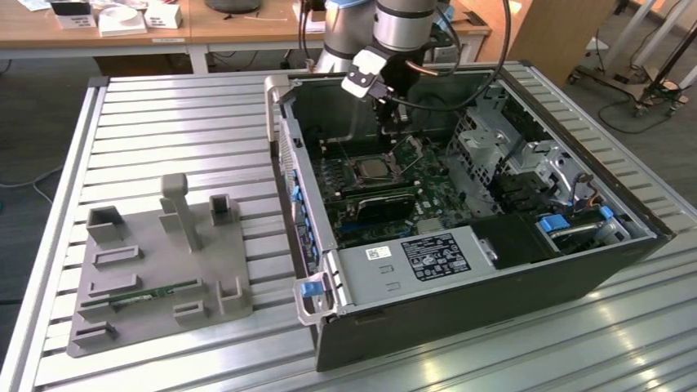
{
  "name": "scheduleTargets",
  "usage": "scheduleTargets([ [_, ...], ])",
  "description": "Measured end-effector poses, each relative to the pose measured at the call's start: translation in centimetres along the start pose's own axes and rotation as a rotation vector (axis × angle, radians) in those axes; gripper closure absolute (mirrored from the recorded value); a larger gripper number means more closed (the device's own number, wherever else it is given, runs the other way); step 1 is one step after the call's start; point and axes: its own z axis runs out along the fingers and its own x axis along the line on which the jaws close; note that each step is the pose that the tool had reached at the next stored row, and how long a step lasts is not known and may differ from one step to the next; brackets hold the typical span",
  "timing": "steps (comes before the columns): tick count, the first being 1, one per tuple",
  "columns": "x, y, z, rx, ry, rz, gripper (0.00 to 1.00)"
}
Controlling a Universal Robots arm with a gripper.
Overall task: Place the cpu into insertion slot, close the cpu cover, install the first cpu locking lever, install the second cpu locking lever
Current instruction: 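Close the cpu cover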
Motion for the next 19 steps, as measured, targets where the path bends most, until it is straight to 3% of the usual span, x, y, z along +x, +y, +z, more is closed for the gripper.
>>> scheduleTargets([
  [6,0.00,0.35,0.06,0.0001,-0.0001,0.000,0.90],
  [16,0.33,3.45,0.47,0.0001,-0.0001,0.000,0.90],
  [19,0.33,3.87,0.50,0.0001,0.0000,0.000,0.90],
])
